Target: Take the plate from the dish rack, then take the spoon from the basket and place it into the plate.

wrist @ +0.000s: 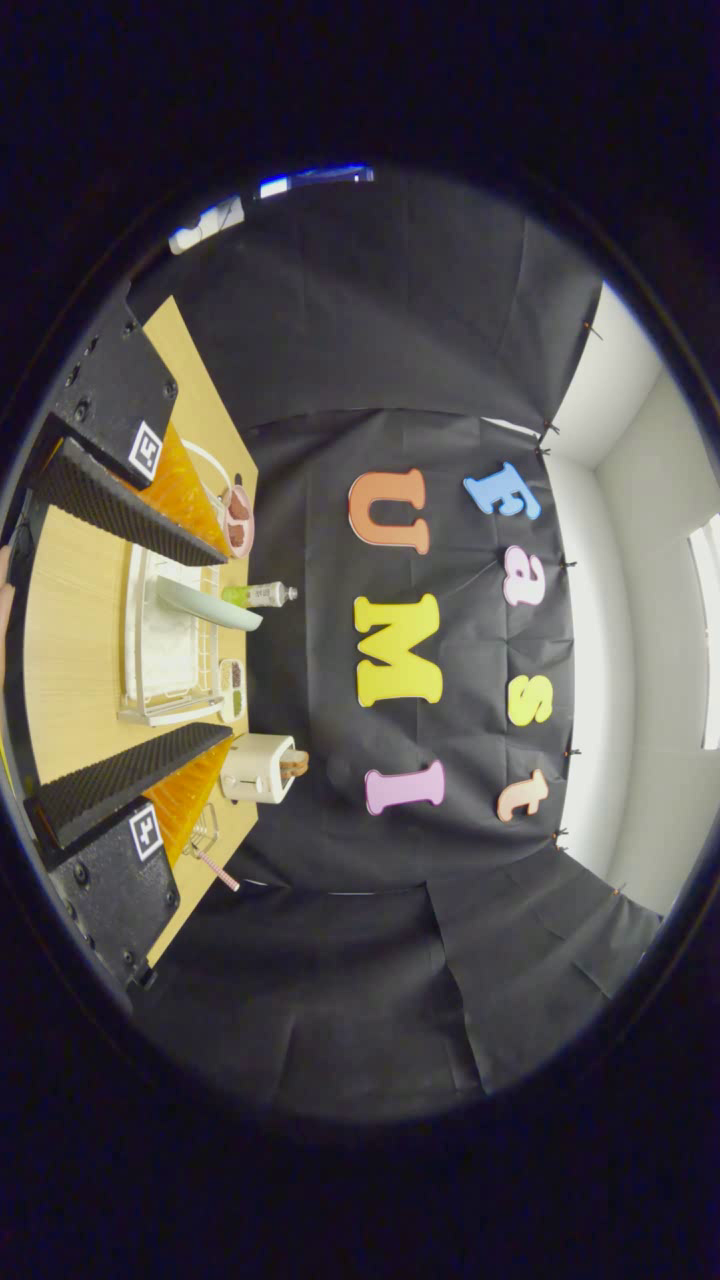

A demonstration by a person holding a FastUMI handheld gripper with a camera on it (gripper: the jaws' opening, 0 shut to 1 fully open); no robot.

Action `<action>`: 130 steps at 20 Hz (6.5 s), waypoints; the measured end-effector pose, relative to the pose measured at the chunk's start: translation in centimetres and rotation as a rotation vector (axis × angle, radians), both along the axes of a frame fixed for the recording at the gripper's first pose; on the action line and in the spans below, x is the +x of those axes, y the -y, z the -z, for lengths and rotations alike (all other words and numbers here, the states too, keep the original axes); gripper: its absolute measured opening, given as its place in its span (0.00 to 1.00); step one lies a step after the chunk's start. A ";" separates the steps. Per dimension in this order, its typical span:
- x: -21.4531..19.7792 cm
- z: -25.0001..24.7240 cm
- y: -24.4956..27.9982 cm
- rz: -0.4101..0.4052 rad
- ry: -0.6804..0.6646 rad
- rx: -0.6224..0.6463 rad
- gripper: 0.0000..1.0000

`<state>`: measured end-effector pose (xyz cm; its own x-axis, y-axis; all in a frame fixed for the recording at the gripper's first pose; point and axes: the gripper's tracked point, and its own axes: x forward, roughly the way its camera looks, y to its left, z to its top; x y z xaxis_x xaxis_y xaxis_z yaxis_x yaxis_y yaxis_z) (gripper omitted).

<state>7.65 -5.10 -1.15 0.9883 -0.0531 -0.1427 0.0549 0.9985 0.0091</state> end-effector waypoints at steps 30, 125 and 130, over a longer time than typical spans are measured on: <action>27.5 5.4 -4.5 -0.010 -1.042 0.002 1.00; 6.7 16.1 22.3 0.336 -0.532 0.089 0.95; 9.1 14.9 25.9 0.316 -0.462 -0.004 0.95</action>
<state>16.72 -30.96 -16.09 0.7592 -0.3381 -0.5561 0.3488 0.9328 -0.0909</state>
